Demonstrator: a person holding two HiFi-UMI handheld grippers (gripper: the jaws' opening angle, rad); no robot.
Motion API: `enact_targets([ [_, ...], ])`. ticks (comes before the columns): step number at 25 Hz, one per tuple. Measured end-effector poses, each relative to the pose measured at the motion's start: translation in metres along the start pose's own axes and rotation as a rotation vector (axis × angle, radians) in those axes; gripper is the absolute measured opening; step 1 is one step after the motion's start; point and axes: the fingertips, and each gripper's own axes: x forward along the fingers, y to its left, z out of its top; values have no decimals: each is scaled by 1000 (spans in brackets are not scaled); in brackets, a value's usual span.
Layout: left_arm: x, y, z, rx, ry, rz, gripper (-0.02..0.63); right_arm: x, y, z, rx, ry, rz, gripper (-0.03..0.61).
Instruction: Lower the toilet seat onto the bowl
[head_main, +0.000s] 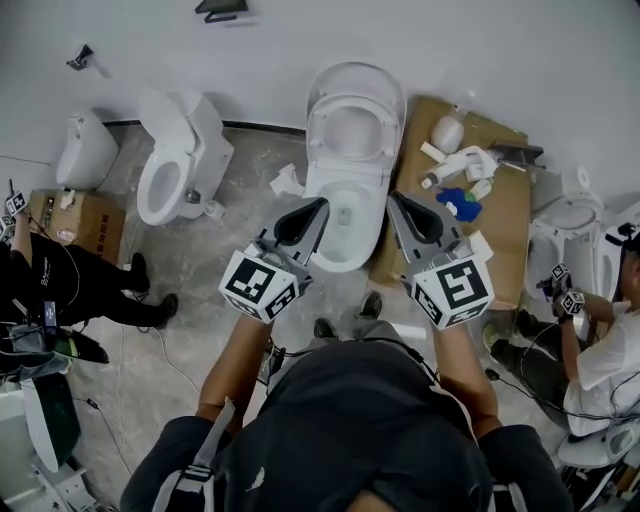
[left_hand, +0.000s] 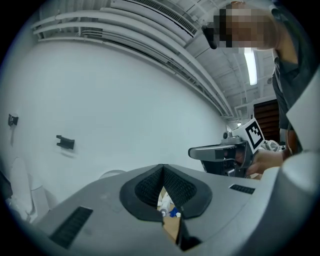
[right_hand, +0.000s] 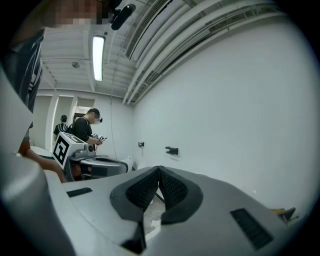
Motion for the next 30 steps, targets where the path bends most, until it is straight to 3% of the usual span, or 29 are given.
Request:
enact_targets([
  [10,64,16,8,21,8,94,5,33,-65,5,1,-26,102,8],
  [17,75,32,6,23,21,127,5,54,-78,0,10,-24,135,8],
  [21,73,54,5,11,13,115,5,72,-75,0,7,-15,114,8],
  [30,61,103,19,5,-26,6,5,110,-54,18,-21,-4,5,8],
])
